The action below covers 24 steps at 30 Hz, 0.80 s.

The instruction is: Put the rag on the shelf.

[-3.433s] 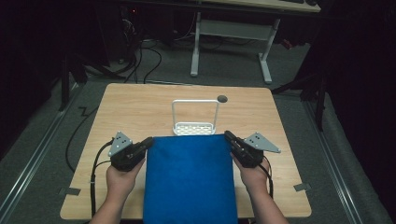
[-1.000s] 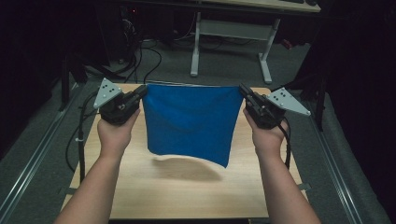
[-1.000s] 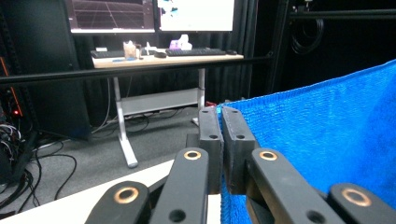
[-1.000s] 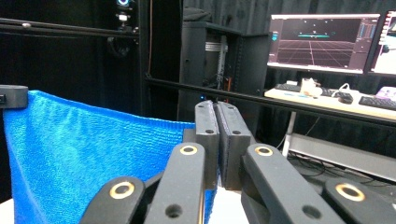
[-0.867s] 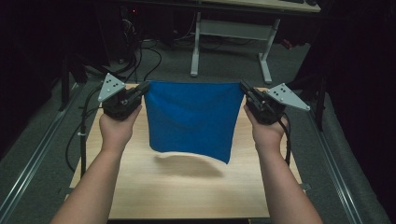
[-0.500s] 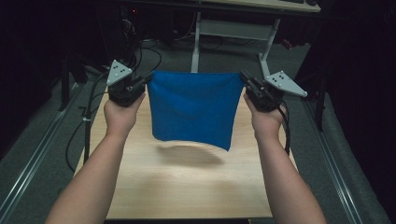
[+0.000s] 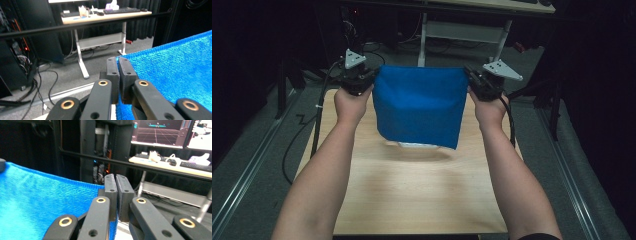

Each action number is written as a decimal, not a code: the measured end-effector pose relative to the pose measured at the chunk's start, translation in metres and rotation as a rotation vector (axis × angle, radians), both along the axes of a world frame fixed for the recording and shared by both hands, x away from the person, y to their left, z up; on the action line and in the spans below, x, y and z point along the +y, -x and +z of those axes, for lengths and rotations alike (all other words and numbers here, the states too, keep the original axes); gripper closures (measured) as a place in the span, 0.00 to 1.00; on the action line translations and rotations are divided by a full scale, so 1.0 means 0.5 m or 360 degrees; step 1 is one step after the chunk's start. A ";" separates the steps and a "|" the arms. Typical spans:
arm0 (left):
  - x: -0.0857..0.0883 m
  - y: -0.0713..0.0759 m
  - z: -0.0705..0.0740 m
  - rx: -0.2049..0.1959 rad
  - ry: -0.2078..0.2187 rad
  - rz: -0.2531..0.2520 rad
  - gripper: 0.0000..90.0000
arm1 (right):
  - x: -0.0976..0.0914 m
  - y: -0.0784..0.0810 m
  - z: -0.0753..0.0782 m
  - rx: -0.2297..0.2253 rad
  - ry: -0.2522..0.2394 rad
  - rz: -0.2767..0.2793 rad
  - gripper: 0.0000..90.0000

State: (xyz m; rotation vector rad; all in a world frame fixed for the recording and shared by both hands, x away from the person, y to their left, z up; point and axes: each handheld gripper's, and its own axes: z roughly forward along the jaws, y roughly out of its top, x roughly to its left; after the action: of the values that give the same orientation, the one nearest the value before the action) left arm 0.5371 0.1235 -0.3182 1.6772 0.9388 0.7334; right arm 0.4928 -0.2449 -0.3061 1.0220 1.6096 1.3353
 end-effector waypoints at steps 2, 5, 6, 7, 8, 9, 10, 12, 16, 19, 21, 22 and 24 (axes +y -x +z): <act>-0.001 -0.011 -0.010 0.0031 0.0007 0.0001 0.98 | 0.000 -0.017 -0.009 0.0031 0.0041 -0.0019 0.99; 0.000 -0.022 -0.020 0.0064 0.0002 0.0007 0.98 | 0.002 -0.036 -0.020 0.0066 0.0067 -0.0021 0.99; 0.002 -0.032 -0.031 0.0104 0.0001 0.0004 0.98 | 0.004 -0.043 -0.025 0.0081 0.0078 -0.0020 0.99; 0.002 -0.032 -0.031 0.0104 0.0001 0.0004 0.97 | 0.004 -0.043 -0.025 0.0081 0.0078 -0.0020 0.99; 0.002 -0.041 -0.045 0.0145 -0.0025 0.0004 0.97 | 0.010 -0.053 -0.034 0.0103 0.0108 -0.0028 0.99; 0.002 -0.045 -0.053 0.0157 -0.0041 0.0006 0.97 | 0.011 -0.057 -0.037 0.0110 0.0123 -0.0025 0.99; 0.002 -0.049 -0.062 0.0185 -0.0043 0.0001 0.97 | 0.013 -0.062 -0.043 0.0116 0.0143 -0.0031 0.99; 0.002 -0.057 -0.085 0.0258 -0.0057 -0.0021 0.97 | 0.016 -0.073 -0.057 0.0151 0.0169 -0.0034 0.99; 0.003 -0.062 -0.130 0.0357 -0.0056 -0.0053 0.97 | 0.017 -0.088 -0.091 0.0226 0.0184 -0.0034 0.99; 0.001 -0.060 -0.146 0.0370 -0.0071 -0.0079 0.97 | 0.017 -0.089 -0.115 0.0255 0.0216 -0.0036 0.99; 0.001 -0.056 -0.164 0.0400 -0.0057 -0.0111 0.97 | 0.014 -0.088 -0.129 0.0278 0.0235 -0.0040 0.99; 0.001 -0.056 -0.164 0.0400 -0.0057 -0.0111 0.97 | 0.012 -0.087 -0.138 0.0296 0.0238 -0.0040 0.99; 0.004 -0.050 -0.186 0.0433 -0.0045 -0.0144 0.97 | 0.007 -0.083 -0.157 0.0328 0.0240 -0.0039 0.99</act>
State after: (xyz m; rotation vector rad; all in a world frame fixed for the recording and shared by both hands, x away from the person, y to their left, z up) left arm 0.5619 0.1253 -0.4114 1.8627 1.0359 0.4668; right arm 0.5341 -0.2412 -0.3848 1.1116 1.8141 1.1028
